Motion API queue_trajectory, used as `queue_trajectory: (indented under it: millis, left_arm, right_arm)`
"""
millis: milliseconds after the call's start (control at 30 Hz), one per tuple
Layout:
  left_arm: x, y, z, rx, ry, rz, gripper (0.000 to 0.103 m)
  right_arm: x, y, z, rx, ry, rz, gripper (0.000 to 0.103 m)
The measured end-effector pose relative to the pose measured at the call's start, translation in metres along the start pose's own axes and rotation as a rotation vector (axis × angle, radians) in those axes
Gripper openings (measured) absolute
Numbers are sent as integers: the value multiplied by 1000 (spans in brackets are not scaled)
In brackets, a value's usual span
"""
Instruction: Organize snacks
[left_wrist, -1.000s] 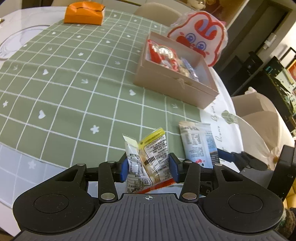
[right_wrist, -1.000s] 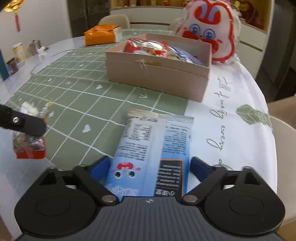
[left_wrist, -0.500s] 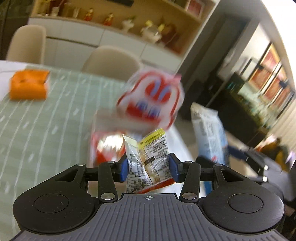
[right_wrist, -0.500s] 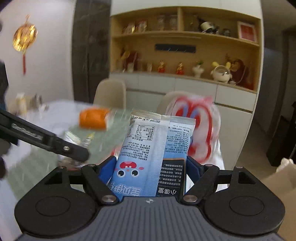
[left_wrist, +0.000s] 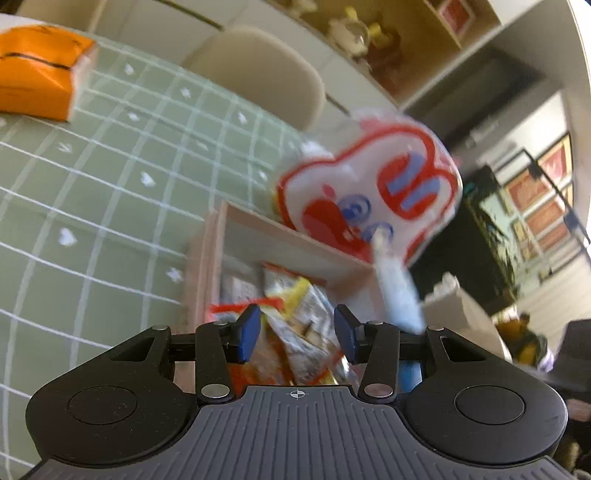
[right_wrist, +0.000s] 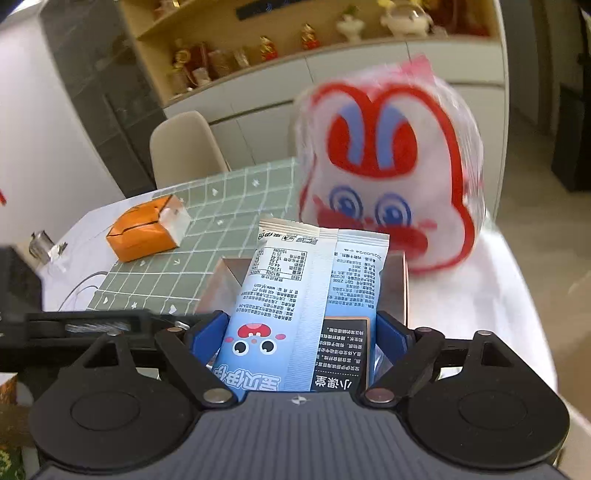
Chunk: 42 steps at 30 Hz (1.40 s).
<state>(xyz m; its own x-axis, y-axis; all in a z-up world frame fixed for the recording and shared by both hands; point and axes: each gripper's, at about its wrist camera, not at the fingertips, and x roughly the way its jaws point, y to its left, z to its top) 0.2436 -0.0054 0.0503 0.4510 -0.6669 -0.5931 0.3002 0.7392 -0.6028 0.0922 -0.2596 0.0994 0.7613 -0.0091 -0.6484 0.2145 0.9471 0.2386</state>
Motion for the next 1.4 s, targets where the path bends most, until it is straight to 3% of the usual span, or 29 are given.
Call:
queue_trajectory:
  millis: [100,167,267,333,433,467,500,567,633,900,1033,1167,1400]
  left_arm:
    - [-23,3,-3,-22,-113,10,49]
    - [-31,2,-6,-15,-122,-2,49]
    - [-37,-3,-17,4,-77,16,49]
    - [-42,-3,-25,8,-68,19,49]
    - [-54,-1,-41,3,-62,27,49]
    - [-57,-1,-46,3,-60,26,49]
    - [-60,-2,-50,5,-61,27,49]
    - [-66,-6,-58,22,-72,37,49]
    - [-73,-11,-66,49,-85,45,49]
    - [-99,-31,-134,240,-87,190,49]
    - [-96,-30,-181,324,-57,327,49]
    - [-88,-22,-210,329,-36,371,49]
    - [-84,-30,-233,437,-117,433,50]
  right_arm:
    - [18,-5,-2,55,110,55,88]
    - [17,-6,-7,87,63,144,89]
    - [44,-1,-11,44,165,23,89]
    - [47,-4,-15,77,148,17,89]
    - [29,-23,-20,259,17,185,89]
    - [26,-28,-22,305,2,258,90]
    - [28,-26,-22,310,19,269,91]
    - [27,-14,-22,245,32,185,91]
    - [16,-3,-28,160,-12,114,91]
    - [-67,26,-82,-105,-251,-75,92]
    - [-85,28,-125,-87,-186,-115,92]
    - [-81,31,-171,-105,-113,-143,93]
    - [-70,36,-211,-124,-83,-203,93]
